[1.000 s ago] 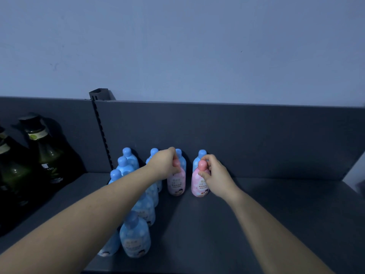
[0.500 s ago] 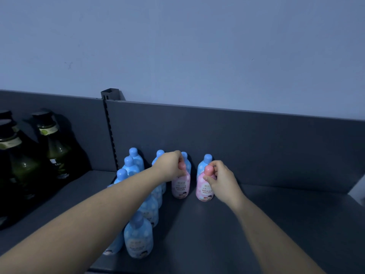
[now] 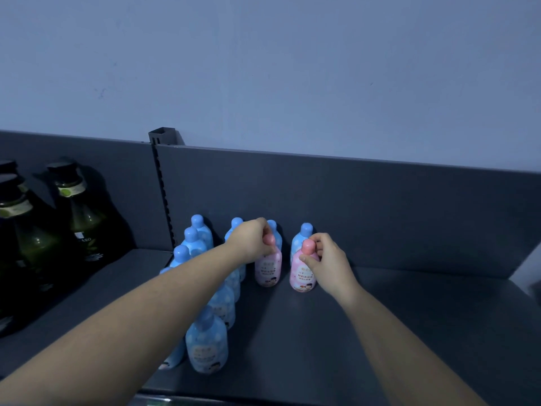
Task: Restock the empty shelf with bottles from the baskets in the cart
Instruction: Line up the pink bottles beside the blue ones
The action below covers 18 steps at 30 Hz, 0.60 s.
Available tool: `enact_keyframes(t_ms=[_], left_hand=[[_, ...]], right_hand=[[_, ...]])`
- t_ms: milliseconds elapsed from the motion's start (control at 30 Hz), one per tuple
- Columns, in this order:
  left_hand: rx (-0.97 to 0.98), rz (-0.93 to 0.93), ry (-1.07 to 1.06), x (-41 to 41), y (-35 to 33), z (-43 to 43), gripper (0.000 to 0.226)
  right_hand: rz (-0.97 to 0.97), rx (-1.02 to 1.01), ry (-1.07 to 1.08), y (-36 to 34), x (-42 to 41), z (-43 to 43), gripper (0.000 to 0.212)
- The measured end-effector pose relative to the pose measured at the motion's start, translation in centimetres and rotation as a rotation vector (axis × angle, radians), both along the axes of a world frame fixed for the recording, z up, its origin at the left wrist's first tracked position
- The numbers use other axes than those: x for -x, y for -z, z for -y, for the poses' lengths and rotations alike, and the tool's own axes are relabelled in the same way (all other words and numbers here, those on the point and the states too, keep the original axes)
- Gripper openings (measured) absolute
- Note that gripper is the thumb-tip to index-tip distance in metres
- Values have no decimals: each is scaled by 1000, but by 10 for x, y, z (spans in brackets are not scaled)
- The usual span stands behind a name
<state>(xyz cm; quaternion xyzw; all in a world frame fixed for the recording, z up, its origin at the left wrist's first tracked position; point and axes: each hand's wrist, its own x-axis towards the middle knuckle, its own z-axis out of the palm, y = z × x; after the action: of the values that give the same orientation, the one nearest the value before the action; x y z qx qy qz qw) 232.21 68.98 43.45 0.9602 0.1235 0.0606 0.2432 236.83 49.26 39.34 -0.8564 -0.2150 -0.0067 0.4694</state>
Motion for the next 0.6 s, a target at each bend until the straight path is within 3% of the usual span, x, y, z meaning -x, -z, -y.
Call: enact_keyframes(t_ms=[300,400,500,600], left_hand=[[-23,-62,-26,-3,-7,4,15],[-13,-54,-28,-2,-5,4,4],[12,-76,4,-1,-4,4,15],[69,-69,24,2,-7,2,34]], right_hand=[[-35,89,15,-8,0,-2,24],[-34,144,12,-13,-2,-3,19],[-51,220,-4,-18,-2,-3,20],[-40,290,-26,-21,4,-5,35]])
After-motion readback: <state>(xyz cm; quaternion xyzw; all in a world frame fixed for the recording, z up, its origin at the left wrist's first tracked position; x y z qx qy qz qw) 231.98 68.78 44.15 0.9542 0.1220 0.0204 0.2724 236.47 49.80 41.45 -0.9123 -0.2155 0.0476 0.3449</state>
